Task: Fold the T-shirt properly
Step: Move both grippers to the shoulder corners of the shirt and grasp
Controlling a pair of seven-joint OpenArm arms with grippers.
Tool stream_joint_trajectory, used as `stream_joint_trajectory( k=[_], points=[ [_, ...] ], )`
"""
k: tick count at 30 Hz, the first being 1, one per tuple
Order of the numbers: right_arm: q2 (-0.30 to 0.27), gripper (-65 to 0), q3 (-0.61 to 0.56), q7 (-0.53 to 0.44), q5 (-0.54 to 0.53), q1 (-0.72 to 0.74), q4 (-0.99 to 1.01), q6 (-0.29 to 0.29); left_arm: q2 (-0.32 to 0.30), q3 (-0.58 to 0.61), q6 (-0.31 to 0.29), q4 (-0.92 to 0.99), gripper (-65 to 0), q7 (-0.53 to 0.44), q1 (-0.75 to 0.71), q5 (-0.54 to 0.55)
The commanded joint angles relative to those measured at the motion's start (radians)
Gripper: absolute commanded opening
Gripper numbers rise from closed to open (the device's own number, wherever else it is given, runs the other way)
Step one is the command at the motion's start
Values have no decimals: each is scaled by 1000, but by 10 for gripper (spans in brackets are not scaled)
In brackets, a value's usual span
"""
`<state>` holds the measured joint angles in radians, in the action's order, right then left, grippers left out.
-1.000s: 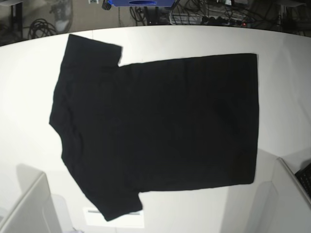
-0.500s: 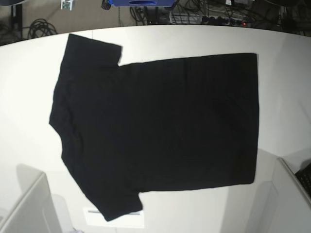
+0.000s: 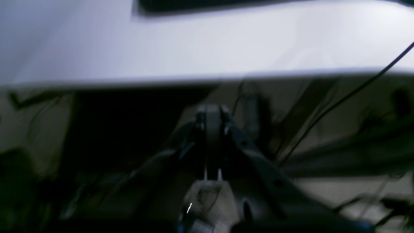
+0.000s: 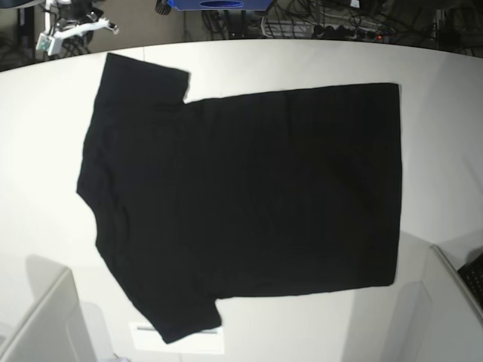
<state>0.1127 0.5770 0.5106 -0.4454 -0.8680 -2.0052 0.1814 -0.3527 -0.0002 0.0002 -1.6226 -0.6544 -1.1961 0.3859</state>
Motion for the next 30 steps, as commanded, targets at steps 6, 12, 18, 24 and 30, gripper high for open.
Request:
stream_joint_trajectory(
  k=[6, 12, 18, 24, 30],
  points=[
    [-8, -650, 2, -8, -34, 115, -13, 223, -1, -27, 4, -141, -650, -37, -6, 29],
    [-14, -482, 7, 101, -34, 247, -12, 228, -4, -197, 2, -170, -650, 137, 22, 223],
    [-17, -248, 15, 161, -36, 370, 31, 228, 8, -332, 1, -170, -418, 206, 26, 229],
    [-20, -248, 177, 271, -60, 501, 137, 231, 68, -400, -2, -150, -421, 213, 80, 230],
    [-87, -246, 288, 374, -68, 577, 291, 333, 67, -396, -2, -107, -411, 218, 100, 232]
  ],
)
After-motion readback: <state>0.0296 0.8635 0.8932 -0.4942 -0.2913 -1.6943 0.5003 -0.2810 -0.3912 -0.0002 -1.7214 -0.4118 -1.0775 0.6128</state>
